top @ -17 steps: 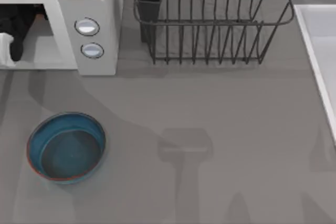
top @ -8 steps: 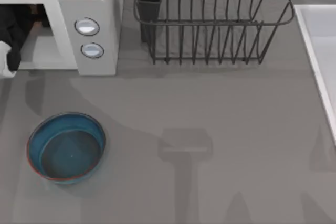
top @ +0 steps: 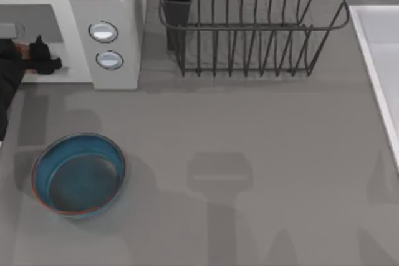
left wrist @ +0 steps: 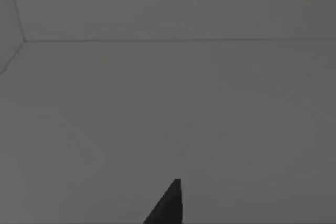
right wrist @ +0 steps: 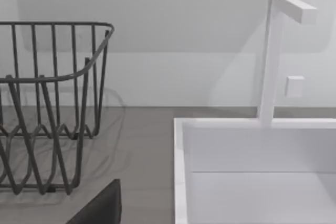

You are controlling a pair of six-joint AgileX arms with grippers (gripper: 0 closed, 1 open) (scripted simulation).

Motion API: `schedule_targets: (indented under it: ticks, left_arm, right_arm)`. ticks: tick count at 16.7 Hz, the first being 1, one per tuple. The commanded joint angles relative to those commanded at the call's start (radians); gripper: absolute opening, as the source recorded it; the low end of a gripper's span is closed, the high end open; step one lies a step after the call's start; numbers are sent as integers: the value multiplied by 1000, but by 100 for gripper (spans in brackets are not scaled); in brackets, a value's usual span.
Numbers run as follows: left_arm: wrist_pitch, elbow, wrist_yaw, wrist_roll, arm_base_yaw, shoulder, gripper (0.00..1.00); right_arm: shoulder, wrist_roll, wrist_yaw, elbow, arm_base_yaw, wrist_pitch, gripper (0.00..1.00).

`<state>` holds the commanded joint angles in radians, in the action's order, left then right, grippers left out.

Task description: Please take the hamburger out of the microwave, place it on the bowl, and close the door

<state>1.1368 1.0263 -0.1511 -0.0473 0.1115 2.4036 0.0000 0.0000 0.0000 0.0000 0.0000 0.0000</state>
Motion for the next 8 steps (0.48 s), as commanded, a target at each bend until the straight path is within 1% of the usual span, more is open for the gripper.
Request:
schedule_targets:
  ticks: [2, 4, 6, 8]
  left_arm:
    - [79, -131, -7, -2, 8, -51, 0]
    - [141, -228, -13, -4, 15, -93, 0]
    - [181, -282, -17, -5, 19, -120, 0]
    - [190, -294, -18, -6, 20, -127, 0]
  right_arm:
    - [0, 0, 0, 0, 0, 0, 100]
    - [0, 0, 0, 0, 0, 0, 100]
    - [0, 0, 0, 0, 0, 0, 100]
    - [0, 0, 0, 0, 0, 0, 100]
